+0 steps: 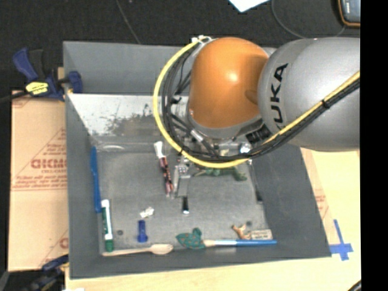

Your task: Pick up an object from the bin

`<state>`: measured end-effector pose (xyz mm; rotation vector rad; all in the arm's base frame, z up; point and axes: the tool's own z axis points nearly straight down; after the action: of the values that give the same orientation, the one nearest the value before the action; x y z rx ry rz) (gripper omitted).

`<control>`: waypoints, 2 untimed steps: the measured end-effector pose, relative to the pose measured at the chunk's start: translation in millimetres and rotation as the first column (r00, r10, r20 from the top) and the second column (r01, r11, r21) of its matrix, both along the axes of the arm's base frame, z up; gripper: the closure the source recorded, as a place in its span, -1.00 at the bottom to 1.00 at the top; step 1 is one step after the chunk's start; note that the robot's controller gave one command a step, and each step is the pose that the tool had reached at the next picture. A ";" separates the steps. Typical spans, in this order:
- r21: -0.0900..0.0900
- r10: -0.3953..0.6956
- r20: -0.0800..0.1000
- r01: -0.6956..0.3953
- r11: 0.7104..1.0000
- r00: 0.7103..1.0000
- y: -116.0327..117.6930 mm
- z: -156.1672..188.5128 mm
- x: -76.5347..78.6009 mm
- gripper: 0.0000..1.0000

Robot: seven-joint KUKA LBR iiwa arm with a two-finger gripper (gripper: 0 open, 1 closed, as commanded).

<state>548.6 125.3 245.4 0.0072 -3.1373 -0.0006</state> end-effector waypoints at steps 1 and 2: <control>0.001 -0.004 0.008 0.004 1.000 1.000 -0.7 3.9 1.6 -1.00; -0.002 0.294 0.011 -0.294 0.956 0.956 -30.2 -85.6 31.5 -1.00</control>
Offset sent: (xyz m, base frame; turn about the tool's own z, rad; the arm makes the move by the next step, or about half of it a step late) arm 0.0581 -0.0582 -0.1754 -0.5901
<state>580.1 95.1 159.9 0.4744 -3.1120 0.0004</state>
